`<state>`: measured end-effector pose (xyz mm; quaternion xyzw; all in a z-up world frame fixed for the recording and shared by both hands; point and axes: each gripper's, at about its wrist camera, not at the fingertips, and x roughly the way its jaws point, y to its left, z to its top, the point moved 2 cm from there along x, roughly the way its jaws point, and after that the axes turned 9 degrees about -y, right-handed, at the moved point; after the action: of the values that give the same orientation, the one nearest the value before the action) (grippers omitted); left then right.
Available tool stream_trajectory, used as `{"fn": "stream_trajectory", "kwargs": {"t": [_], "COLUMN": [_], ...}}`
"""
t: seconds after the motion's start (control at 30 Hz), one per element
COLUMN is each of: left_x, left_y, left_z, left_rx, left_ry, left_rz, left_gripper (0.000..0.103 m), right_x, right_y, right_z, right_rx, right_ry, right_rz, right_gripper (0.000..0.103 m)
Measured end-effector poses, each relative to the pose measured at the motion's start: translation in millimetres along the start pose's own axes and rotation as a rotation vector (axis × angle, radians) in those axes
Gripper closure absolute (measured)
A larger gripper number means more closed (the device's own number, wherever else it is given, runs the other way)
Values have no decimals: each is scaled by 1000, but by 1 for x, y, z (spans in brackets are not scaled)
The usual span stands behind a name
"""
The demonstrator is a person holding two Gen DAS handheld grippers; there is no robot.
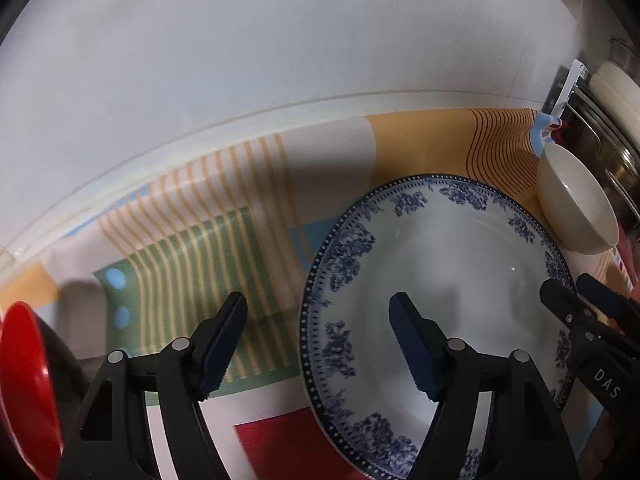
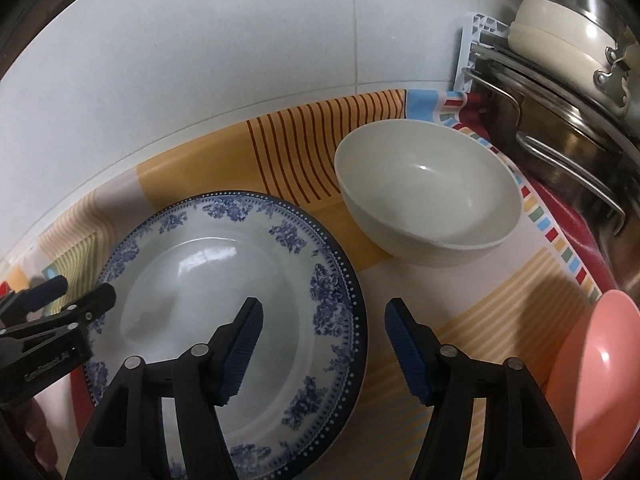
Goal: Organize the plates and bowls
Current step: 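Move both grippers to the rim of the second blue-and-white plate, then close the left gripper on the plate rim while the right gripper grips it too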
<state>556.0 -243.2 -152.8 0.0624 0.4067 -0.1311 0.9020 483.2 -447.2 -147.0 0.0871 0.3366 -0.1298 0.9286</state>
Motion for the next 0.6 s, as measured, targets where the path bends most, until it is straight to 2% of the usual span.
{"fn": "stream_trajectory", "kwargs": {"t": [0.17, 0.27, 0.4, 0.47, 0.6], "left_x": [7, 8, 13, 14, 15], "left_y": [-4, -5, -10, -11, -14], "left_z": [0, 0, 2, 4, 6], "left_rx": [-4, -3, -6, -4, 0], "left_ry": [13, 9, 16, 16, 17], "left_rz": [-13, -13, -23, -27, -18], "left_gripper": [35, 42, 55, 62, 64], "right_x": [7, 10, 13, 13, 17], "right_y": [1, 0, 0, 0, -3], "right_z": [-2, -3, -5, -6, -4], "right_rx": [16, 26, 26, 17, 3], "right_ry": [22, 37, 44, 42, 40], "right_rz": [18, 27, 21, 12, 2], "right_gripper": [44, 48, 51, 56, 62]}}
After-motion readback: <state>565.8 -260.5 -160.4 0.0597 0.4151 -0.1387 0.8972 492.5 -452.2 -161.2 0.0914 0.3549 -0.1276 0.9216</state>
